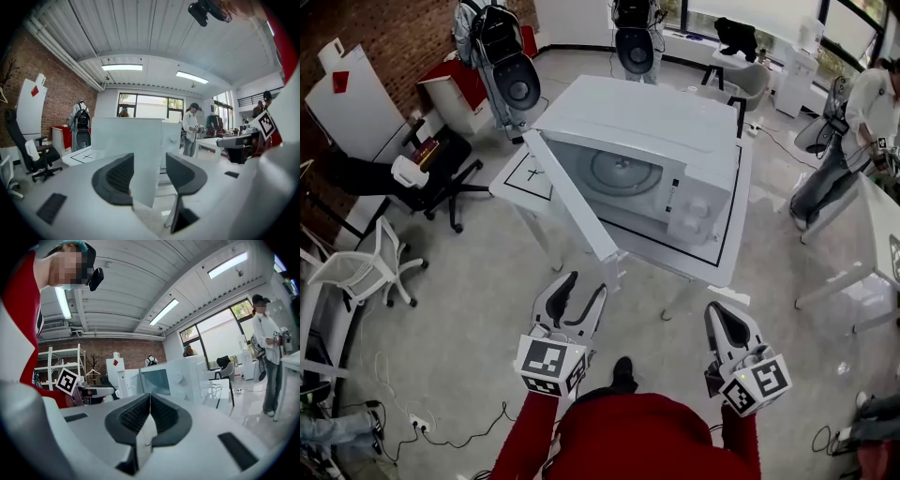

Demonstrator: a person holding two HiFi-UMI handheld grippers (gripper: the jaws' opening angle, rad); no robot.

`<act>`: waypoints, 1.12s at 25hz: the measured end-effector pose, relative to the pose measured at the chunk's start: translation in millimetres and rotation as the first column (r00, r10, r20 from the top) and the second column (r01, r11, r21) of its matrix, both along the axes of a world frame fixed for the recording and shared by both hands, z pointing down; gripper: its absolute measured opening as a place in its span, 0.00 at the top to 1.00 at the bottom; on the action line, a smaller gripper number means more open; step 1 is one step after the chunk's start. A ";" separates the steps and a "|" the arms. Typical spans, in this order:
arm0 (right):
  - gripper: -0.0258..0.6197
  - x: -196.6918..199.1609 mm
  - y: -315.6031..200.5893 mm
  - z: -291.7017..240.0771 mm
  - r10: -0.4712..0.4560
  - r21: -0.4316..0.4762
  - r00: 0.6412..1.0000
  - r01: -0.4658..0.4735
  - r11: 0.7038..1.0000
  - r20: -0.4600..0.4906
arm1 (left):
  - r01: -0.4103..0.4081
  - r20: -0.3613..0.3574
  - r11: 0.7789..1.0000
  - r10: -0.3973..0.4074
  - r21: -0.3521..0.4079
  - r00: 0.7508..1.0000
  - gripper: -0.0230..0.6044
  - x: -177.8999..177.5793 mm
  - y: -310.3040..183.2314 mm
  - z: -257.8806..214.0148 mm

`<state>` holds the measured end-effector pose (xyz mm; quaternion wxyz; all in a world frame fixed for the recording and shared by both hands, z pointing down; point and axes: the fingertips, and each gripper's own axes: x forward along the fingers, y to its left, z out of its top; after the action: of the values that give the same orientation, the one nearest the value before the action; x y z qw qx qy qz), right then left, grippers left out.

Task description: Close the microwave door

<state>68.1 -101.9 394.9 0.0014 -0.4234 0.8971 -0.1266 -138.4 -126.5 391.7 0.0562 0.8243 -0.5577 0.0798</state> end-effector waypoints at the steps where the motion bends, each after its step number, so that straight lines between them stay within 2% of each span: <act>1: 0.94 -0.4 -3.6 0.3 0.007 -0.003 1.000 -0.007 1.000 0.001 | -0.013 0.001 1.000 0.013 -0.005 1.000 0.62 2.4 -3.6 1.4; 4: 0.94 -1.1 -13.1 -0.3 0.026 -0.012 1.000 -0.026 1.000 -0.001 | -0.057 -0.004 0.998 0.057 -0.016 0.998 0.59 9.7 -13.0 3.1; 10: 0.94 0.9 -23.0 1.2 0.051 -0.030 0.999 -0.051 0.998 -0.015 | -0.127 -0.016 0.992 0.126 -0.020 0.992 0.59 16.2 -27.1 0.0; 18: 0.94 3.5 -32.3 4.7 0.079 -0.046 0.996 -0.081 0.996 -0.026 | -0.170 -0.033 0.985 0.169 -0.029 0.985 0.59 22.3 -37.0 1.4; 21: 0.94 3.3 -35.8 5.9 0.087 -0.045 0.996 -0.088 0.995 -0.031 | -0.211 -0.042 0.977 0.210 -0.024 0.977 0.59 31.6 -41.8 0.3; 28: 0.94 -4.0 -39.9 9.4 0.085 -0.053 0.995 -0.088 0.995 -0.053 | -0.274 0.005 0.962 0.274 -0.016 0.962 0.59 51.1 -61.5 5.0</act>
<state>64.1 -141.8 404.3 -0.0274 -0.4649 0.8737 -0.1405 -87.2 -188.0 396.7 0.0489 0.8928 -0.4379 0.0939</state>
